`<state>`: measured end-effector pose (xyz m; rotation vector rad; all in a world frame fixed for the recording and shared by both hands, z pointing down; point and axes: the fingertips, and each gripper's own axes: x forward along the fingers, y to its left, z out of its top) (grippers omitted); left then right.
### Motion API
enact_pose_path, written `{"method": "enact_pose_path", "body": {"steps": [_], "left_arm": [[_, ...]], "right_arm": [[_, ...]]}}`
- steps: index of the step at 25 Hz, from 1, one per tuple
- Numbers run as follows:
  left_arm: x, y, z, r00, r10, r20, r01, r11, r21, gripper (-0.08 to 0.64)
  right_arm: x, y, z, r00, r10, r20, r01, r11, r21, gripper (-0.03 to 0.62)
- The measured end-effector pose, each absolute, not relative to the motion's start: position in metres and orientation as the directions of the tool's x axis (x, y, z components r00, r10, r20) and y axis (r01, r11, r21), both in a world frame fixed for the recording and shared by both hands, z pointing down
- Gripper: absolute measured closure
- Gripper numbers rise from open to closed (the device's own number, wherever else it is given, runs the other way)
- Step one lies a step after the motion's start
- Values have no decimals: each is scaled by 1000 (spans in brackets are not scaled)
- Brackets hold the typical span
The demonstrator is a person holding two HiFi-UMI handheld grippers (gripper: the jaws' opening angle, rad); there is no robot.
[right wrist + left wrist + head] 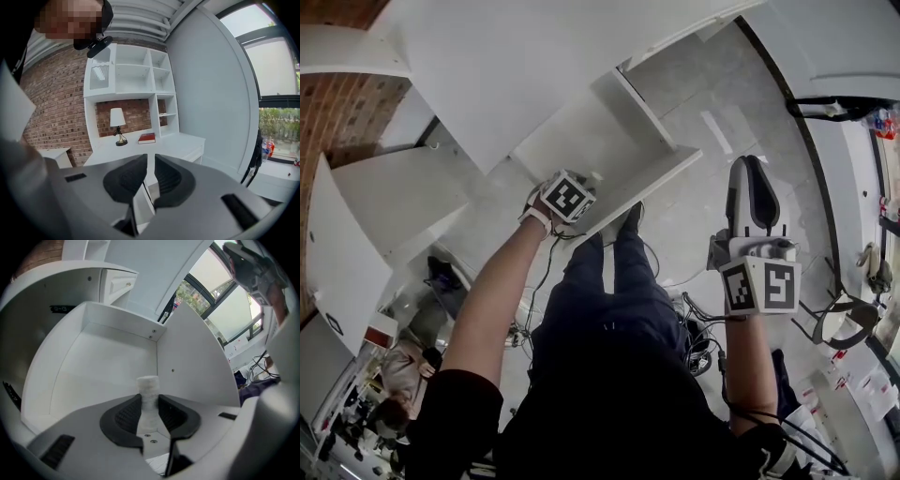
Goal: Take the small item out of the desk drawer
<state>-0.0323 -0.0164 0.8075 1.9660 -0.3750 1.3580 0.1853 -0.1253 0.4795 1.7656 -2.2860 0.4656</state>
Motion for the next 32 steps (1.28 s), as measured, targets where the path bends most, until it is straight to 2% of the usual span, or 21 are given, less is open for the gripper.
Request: {"method": "enact_pose_path", "body": {"steps": [14,25,32], "left_arm": [[-47,-48,726,487,-51,872,-672,-660,336,449],[-59,-89,605,550,-337,764,-743,-616,263,449],[-79,-113,516,550,-520,654,-797,-562,223,449]], "right_arm": [[162,-141,431,-296,-914,278,-955,280,-97,548],[141,-142,392,-343,-909,238,-939,328,-101,550],[124,-143,362,-377,-906,193,-926,366,-91,551]]}}
